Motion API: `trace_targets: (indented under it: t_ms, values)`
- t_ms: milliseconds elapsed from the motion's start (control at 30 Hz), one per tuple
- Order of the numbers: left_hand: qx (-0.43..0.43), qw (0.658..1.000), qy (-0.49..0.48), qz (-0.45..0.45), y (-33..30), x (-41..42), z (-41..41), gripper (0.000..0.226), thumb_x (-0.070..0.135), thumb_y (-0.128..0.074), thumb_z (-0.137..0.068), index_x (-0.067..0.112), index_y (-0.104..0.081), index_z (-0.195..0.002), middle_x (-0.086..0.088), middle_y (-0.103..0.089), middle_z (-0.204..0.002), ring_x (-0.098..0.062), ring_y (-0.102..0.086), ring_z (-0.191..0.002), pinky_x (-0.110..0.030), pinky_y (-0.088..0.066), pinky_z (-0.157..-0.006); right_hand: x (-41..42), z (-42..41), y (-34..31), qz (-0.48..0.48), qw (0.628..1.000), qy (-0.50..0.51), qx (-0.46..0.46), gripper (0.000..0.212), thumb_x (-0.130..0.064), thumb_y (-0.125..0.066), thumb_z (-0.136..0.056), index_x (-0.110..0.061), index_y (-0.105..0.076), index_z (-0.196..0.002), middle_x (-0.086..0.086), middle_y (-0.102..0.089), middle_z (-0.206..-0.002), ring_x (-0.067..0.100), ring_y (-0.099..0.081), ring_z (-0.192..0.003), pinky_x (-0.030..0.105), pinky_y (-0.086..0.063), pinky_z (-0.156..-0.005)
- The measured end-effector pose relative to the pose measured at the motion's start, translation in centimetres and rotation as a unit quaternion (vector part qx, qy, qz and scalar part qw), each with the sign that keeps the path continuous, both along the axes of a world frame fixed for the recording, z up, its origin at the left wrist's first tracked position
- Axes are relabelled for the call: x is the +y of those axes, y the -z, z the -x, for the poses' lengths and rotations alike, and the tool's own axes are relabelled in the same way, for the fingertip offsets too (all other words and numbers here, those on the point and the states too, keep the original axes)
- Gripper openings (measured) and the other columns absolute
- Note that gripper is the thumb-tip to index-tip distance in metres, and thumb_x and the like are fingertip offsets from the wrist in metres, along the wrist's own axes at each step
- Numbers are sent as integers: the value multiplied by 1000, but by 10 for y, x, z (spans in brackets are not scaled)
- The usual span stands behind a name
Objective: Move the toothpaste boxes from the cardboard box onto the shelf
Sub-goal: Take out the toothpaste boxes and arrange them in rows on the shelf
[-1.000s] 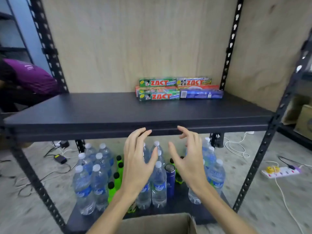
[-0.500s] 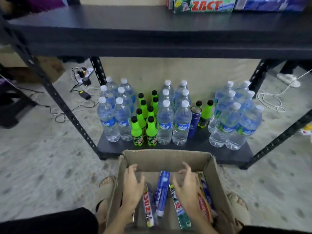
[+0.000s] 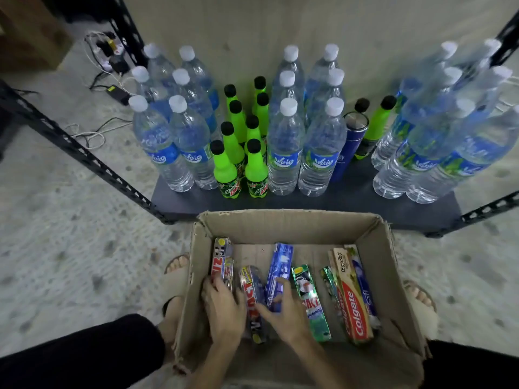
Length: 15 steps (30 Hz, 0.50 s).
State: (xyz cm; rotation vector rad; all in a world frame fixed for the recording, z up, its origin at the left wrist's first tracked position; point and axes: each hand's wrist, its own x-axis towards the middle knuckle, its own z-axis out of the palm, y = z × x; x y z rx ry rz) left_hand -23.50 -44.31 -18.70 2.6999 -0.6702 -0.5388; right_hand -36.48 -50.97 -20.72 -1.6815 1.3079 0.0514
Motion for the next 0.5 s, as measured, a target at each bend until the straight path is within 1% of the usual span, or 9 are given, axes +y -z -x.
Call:
trace_targets:
  t_ms: [67,100,167,200,233,300,400,500]
  values:
    - [9,1000,-11,2,0,-1,1,70,20,-66,-91,1,-33,-149,-24,-37,-150,-39,-35,-139,-47,-31,-116,8,-6,13,3,999,-22,24,94,-83,-63,-64,-41,-26,-139,-6,-72,-105,12,-70,-88,34,-59,-78]
    - [11,1000,-11,7,0,-1,1,72,18,-66,-91,0,-31,-151,-24,-37,-150,-40,-34,-140,-48,-29,-117,11,-9,18,5,999,-31,35,99,-88,-57,-59,-41,-24,-140,-5,-74,-108,14,-72,-92,36,-59,-82]
    - [12,1000,-15,23,2,0,0,73,14,-67,-89,-1,-31,-151,-26,-39,-148,-41,-36,-138,-48,-28,-117,17,-14,22,5,998,-45,51,107,-92,-50,-53,-41,-20,-143,-4,-72,-122,18,-71,-106,38,-55,-94]
    - [14,999,-17,30,4,1,-1,74,13,-67,-88,-2,-31,-151,-26,-40,-147,-41,-36,-136,-47,-28,-117,20,-16,22,7,997,-52,59,110,-91,-50,-52,-41,-18,-145,-4,-69,-129,20,-68,-114,39,-51,-100]
    - [17,999,-17,31,6,2,-3,75,12,-67,-88,-2,-31,-152,-26,-40,-147,-41,-36,-136,-47,-28,-117,22,-17,21,13,996,-57,71,112,-89,-54,-54,-41,-15,-147,-3,-65,-135,22,-64,-120,41,-47,-105]
    - [15,1000,-7,19,9,3,-7,74,13,-67,-89,-1,-32,-152,-24,-39,-147,-39,-36,-134,-47,-28,-117,25,-18,22,30,991,-76,103,117,-82,-67,-59,-39,-10,-152,1,-57,-143,25,-55,-130,45,-40,-110]
    - [11,1000,6,7,11,2,-8,68,14,-66,-92,2,-35,-151,-21,-38,-145,-36,-37,-134,-47,-34,-115,28,-19,21,34,987,-87,131,114,-67,-76,-69,-33,-8,-154,3,-52,-147,24,-50,-135,44,-35,-112]
    - [35,998,-23,44,10,0,-6,59,14,-67,-92,7,-41,-145,-16,-44,-139,-32,-43,-131,-45,-39,-111,26,-17,18,12,990,-76,119,108,-61,-77,-73,-33,-10,-153,0,-60,-140,24,-56,-129,43,-35,-111]
